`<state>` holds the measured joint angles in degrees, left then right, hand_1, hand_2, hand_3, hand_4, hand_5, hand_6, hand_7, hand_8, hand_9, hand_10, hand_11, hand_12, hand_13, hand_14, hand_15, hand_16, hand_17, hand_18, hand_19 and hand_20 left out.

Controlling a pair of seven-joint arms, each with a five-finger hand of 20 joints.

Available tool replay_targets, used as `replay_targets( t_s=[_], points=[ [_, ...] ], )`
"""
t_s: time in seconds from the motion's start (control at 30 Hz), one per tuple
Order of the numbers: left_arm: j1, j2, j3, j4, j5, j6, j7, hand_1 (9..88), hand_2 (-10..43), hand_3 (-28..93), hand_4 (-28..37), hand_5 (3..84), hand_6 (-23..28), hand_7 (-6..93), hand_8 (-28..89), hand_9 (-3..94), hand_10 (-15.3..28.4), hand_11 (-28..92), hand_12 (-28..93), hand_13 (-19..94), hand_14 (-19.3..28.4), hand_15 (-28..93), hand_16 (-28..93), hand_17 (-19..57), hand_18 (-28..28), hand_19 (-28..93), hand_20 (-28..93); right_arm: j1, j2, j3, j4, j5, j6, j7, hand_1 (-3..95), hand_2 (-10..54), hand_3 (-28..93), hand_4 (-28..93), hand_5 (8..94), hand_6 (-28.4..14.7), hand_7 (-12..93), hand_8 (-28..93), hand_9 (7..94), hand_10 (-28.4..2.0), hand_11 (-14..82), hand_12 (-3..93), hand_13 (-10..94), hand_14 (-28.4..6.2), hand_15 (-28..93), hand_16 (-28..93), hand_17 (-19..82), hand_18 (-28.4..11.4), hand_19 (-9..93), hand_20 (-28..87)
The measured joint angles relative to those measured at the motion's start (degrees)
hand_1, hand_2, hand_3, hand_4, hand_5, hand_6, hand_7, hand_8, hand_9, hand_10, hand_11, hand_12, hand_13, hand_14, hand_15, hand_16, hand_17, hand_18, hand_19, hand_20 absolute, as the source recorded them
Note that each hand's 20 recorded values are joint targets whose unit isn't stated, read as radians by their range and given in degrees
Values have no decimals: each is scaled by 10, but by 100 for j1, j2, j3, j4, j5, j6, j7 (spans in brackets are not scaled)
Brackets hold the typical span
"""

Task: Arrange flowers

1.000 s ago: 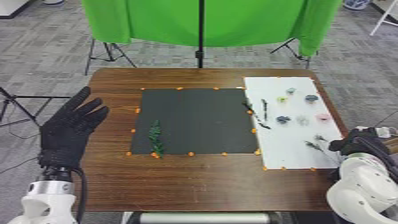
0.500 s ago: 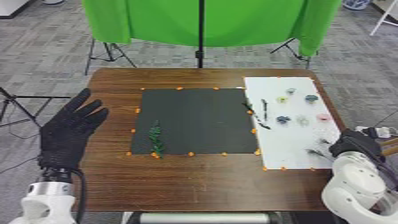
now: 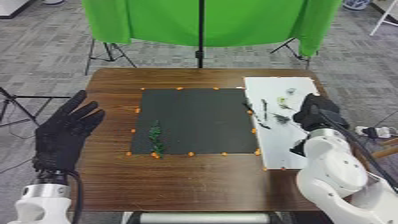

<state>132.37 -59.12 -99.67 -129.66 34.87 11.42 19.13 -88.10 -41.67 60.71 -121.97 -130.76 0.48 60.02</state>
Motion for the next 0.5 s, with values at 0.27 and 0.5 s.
replay_targets(
  t_s=[0.27, 0.5],
  points=[
    [-62, -77, -7, -6, 62, -8, -233, 237, 55, 808, -237, 396, 98, 115, -88, 356, 200, 237, 111, 269, 280, 505, -82, -88, 263, 541, 133, 1595, -1503, -1590, 1013, 40, -673, -363, 524, -95, 746, -273, 907, -26, 175, 100, 894, -115, 458, 201, 780, -120, 780, 177, 419, -267, 932, 578],
    [-217, -87, 29, -4, 120, -18, -420, 237, 55, 809, -235, 397, 100, 114, -87, 357, 201, 237, 111, 269, 281, 504, -82, -87, 262, 541, 133, 2017, -2453, -2328, 1653, -127, -1099, -426, 504, -95, 722, -263, 927, -21, 188, 98, 922, -124, 459, 198, 797, -125, 785, 178, 433, -271, 932, 613]
  ],
)
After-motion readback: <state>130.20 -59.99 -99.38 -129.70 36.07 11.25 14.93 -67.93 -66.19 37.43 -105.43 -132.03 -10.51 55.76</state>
